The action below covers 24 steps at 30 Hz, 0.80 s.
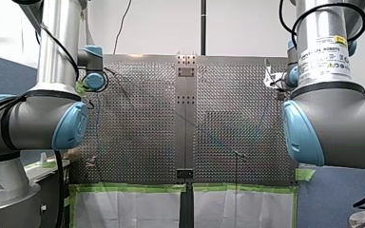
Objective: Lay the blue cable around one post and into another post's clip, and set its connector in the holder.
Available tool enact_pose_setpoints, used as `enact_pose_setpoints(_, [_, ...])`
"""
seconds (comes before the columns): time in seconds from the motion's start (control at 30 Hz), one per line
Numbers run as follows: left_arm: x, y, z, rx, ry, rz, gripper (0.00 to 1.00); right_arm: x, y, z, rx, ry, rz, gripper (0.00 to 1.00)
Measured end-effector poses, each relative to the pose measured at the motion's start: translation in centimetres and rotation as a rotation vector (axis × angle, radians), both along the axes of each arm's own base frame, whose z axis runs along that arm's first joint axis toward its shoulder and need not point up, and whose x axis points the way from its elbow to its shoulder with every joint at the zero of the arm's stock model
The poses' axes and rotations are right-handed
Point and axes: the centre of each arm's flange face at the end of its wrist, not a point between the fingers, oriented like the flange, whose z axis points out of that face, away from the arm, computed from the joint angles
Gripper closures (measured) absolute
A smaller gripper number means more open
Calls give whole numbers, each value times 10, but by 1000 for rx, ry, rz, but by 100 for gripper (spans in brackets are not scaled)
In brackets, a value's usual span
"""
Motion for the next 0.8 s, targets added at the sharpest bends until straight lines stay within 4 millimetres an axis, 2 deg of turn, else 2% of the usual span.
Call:
enact_pose_setpoints(0.4, [0,1,0,0,-2,1,2,-2,-11,-51,81,23,2,100])
enact_pose_setpoints(0.8, [1,4,0,1,-3,1,2,-17,-24,-52,24,-8,16,100])
